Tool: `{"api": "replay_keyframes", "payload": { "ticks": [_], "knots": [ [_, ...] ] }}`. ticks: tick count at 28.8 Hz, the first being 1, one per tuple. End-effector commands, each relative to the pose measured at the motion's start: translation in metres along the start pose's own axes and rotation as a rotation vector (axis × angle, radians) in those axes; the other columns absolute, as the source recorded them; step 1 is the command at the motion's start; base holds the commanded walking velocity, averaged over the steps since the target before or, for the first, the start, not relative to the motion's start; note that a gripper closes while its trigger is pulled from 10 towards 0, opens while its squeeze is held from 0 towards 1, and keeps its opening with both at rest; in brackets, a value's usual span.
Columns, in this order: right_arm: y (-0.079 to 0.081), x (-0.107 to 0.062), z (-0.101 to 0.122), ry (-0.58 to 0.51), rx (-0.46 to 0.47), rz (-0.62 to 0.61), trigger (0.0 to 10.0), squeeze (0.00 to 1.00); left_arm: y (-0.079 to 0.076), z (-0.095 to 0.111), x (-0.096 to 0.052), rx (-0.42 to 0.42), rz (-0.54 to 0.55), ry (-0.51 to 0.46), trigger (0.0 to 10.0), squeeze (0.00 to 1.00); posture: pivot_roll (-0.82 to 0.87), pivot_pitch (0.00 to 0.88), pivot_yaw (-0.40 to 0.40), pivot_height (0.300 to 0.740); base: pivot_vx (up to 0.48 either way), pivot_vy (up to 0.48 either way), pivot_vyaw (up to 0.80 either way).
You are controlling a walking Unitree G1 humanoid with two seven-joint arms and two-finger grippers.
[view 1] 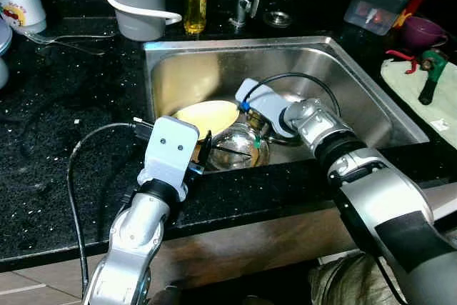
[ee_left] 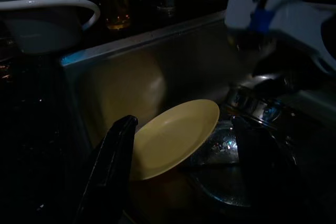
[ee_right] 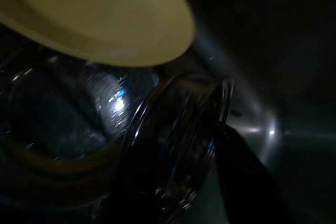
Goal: Kitchen organization
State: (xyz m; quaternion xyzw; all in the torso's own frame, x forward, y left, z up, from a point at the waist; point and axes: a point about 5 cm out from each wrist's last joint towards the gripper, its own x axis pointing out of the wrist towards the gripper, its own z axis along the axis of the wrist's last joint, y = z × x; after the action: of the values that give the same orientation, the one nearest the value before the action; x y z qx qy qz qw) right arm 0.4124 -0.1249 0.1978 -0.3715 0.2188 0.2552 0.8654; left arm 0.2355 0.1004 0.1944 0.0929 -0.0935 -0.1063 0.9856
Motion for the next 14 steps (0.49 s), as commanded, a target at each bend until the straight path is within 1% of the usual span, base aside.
{"api": "replay_keyframes", "payload": {
  "ticks": [1,6,7,8,9,10,11,12,14],
  "knots": [
    [-0.001,0.001,-0.005,0.005,0.032,-0.009,10.0,1.00,0.000,0.002,-0.002,0.002,0.011,0.000,10.0,0.00,0.06,0.122,-0.129,0.740,0.000,0.000,0.00],
    [-0.005,-0.001,-0.004,-0.010,0.054,-0.029,10.0,1.00,0.001,0.002,-0.001,0.006,0.012,0.002,10.0,0.00,0.06,0.116,-0.123,0.740,0.000,0.000,0.00],
    [-0.008,-0.003,-0.004,-0.022,0.071,-0.038,10.0,0.94,0.001,0.002,-0.001,0.007,0.012,0.002,10.0,0.00,0.06,0.115,-0.122,0.740,0.000,0.000,0.00],
    [-0.008,-0.003,-0.004,-0.022,0.071,-0.038,10.0,0.94,0.001,0.002,-0.001,0.007,0.012,0.002,10.0,0.00,0.06,0.115,-0.122,0.740,0.000,0.000,0.00],
    [-0.016,-0.007,-0.001,-0.071,0.100,-0.047,10.0,0.00,0.002,0.001,0.000,0.008,0.014,0.004,10.0,0.00,0.06,0.112,-0.120,0.740,0.000,0.000,0.00],
    [-0.020,-0.010,0.002,-0.109,0.118,-0.045,10.0,0.00,0.002,0.001,0.000,0.009,0.015,0.006,10.0,0.00,0.06,0.109,-0.118,0.740,0.000,0.000,0.00],
    [-0.020,-0.010,0.002,-0.109,0.118,-0.045,10.0,0.00,0.002,0.001,0.000,0.009,0.015,0.006,10.0,0.00,0.06,0.109,-0.118,0.740,0.000,0.000,0.00],
    [-0.024,-0.013,0.006,-0.156,0.152,-0.036,10.0,0.00,0.002,0.001,0.000,0.009,0.016,0.010,10.0,0.00,0.06,0.109,-0.118,0.740,0.000,0.000,0.00],
    [-0.032,-0.023,0.020,-0.332,0.210,0.015,10.0,0.00,0.004,-0.001,0.001,0.007,0.021,0.022,10.0,0.00,0.06,0.102,-0.107,0.740,0.000,0.000,0.00]
  ]
}}
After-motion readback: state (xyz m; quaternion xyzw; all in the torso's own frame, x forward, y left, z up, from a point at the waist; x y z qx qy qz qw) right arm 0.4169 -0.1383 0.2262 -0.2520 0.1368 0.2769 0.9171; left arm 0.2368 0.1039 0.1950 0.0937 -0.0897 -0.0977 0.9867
